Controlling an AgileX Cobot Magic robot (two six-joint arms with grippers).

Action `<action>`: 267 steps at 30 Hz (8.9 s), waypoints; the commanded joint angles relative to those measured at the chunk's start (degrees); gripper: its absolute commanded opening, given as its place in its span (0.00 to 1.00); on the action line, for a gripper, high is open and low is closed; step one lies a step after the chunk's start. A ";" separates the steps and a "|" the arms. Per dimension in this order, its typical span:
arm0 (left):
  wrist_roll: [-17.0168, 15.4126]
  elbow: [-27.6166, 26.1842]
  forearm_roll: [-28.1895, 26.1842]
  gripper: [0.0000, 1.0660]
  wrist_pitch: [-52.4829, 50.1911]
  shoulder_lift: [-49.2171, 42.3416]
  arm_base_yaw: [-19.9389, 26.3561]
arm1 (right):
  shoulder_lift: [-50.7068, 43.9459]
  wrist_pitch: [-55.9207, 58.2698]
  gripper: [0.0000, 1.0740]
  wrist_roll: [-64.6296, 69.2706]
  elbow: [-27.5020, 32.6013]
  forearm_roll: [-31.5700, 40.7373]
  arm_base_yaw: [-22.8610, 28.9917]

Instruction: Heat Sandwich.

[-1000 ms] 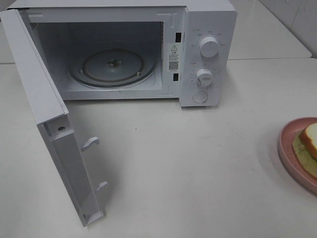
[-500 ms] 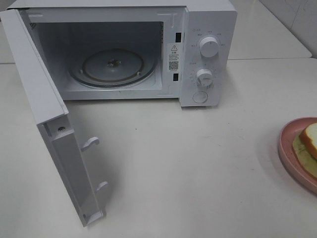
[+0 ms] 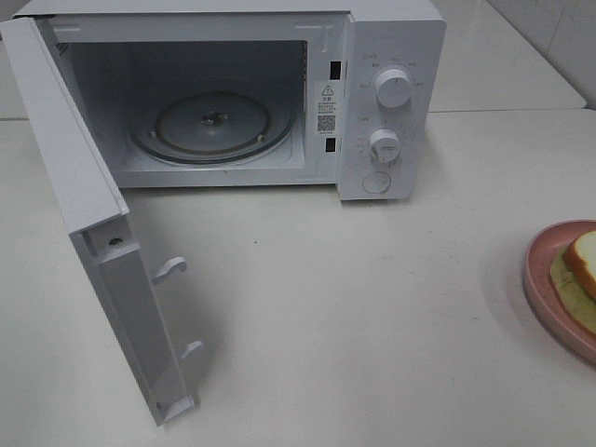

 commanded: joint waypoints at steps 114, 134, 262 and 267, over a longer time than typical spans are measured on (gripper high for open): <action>5.67 4.81 -12.78 0.00 -115.22 93.11 -32.31 | -1.55 -0.46 0.71 -0.57 0.11 -0.06 -0.40; 7.73 -12.55 -18.16 0.00 -110.01 103.76 -36.50 | -1.55 -0.46 0.71 -0.57 0.11 -0.06 -0.40; 0.86 -18.68 -7.45 0.95 7.73 57.01 0.29 | -1.55 -0.46 0.71 -0.46 0.11 -0.17 -0.40; 0.92 -15.30 -7.33 0.95 7.68 49.56 0.29 | -1.55 -0.46 0.71 -0.46 0.11 -0.17 -0.40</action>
